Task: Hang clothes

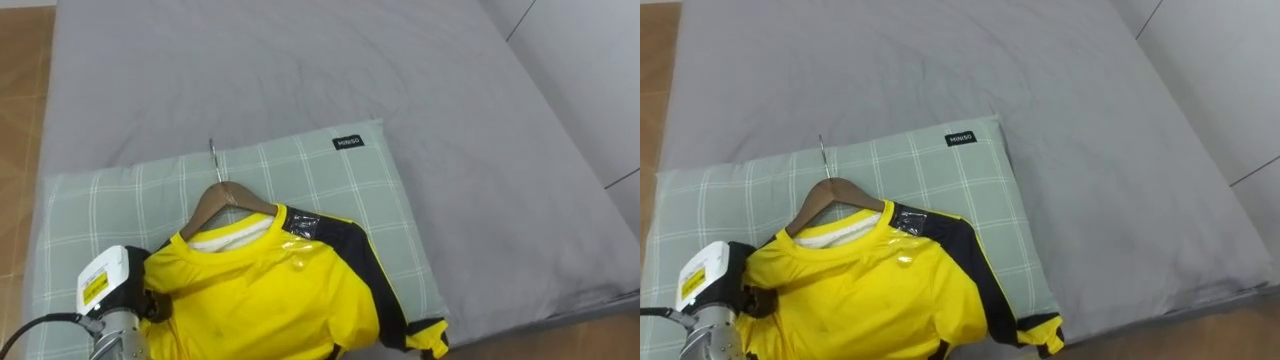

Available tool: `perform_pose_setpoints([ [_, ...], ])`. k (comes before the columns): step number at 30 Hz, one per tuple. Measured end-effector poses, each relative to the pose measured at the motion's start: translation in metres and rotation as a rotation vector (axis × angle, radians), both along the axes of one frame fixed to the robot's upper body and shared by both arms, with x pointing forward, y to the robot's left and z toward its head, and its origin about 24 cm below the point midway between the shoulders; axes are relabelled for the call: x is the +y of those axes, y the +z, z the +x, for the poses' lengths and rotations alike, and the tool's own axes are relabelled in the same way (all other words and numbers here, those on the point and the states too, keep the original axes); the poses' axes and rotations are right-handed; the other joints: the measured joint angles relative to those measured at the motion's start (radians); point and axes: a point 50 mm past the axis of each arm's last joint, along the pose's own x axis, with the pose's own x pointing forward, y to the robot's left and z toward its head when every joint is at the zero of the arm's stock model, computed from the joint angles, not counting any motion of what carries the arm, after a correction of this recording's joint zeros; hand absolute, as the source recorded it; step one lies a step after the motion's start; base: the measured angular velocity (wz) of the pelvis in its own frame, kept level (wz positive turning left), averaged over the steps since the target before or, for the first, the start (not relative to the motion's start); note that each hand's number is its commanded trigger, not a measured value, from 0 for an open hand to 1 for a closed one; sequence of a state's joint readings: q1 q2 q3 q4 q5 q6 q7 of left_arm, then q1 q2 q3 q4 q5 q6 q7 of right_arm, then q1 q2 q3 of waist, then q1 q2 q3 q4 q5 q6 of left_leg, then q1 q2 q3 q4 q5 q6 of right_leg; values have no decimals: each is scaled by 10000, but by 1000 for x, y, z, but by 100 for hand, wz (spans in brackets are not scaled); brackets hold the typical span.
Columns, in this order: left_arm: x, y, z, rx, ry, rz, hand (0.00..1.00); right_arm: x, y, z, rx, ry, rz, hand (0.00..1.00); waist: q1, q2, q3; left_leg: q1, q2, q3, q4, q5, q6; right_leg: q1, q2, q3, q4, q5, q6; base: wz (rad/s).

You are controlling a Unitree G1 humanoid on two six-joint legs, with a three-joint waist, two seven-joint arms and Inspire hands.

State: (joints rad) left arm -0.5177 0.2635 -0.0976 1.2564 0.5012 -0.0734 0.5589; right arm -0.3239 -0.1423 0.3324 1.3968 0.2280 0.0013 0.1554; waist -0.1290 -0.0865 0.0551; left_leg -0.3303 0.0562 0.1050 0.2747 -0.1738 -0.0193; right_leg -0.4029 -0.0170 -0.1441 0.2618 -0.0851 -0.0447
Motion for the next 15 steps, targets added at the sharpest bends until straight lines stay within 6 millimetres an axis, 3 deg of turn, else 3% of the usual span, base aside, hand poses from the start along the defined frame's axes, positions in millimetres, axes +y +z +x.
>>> perform_pose_setpoints([
  [15, 0, -1, 0, -5, 154, -238, 100, 2, -1, 0, 11, -8, 64, 0, 18, -16, 11, -46, -1, 11, 17, 1, 0, -17, 0, 12, -67, 0, 0, 0],
])
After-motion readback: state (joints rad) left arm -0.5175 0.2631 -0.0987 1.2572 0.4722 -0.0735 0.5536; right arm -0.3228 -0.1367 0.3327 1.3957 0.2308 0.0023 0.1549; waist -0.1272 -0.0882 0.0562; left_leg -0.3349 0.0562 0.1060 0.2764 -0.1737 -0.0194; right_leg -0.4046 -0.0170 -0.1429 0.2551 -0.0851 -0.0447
